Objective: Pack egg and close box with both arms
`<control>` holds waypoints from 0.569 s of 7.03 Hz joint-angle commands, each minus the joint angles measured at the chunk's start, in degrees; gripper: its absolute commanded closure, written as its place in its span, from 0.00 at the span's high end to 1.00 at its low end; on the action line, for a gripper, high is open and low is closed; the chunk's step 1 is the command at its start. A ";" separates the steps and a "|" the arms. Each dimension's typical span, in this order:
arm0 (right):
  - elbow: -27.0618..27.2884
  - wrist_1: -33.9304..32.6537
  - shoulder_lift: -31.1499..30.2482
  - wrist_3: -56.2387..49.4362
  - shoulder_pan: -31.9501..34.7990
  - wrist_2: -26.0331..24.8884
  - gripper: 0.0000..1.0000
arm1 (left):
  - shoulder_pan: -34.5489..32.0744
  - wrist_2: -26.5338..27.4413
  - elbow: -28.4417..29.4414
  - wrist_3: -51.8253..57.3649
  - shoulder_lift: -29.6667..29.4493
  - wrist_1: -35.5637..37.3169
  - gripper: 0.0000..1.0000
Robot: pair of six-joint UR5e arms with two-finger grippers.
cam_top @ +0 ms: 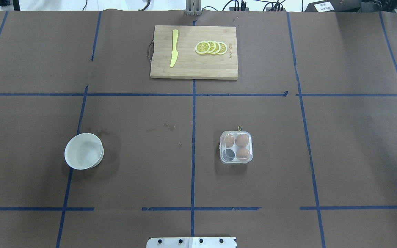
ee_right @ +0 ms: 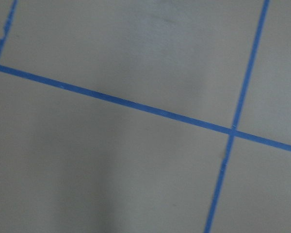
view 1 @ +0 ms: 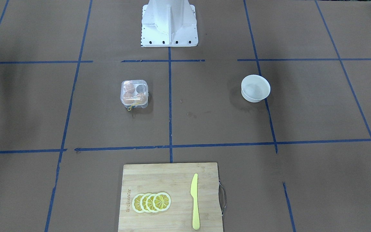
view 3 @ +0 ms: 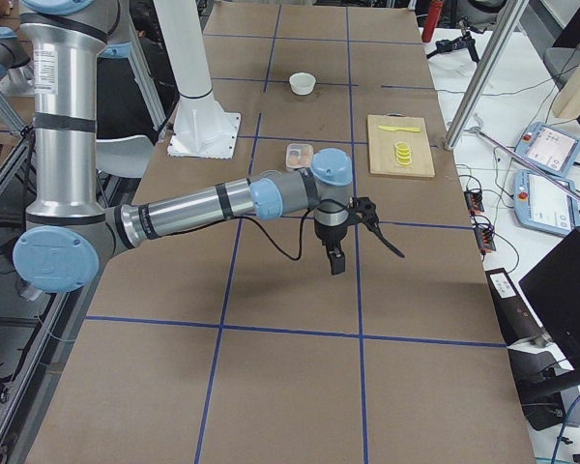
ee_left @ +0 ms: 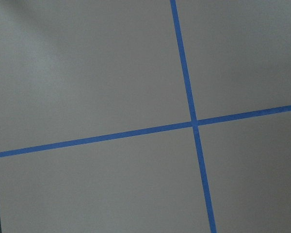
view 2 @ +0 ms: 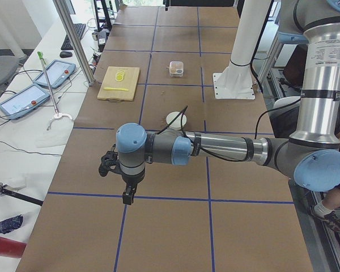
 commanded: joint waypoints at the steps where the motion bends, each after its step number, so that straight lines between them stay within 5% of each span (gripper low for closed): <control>1: -3.07 0.31 -5.85 -5.39 6.61 -0.30 1.00 | 0.08 0.08 -0.15 0.07 0.26 -0.24 1.00; 4: -3.35 0.22 -5.86 -4.34 6.63 3.75 1.00 | 0.08 0.08 -0.15 -0.02 0.44 -0.24 1.00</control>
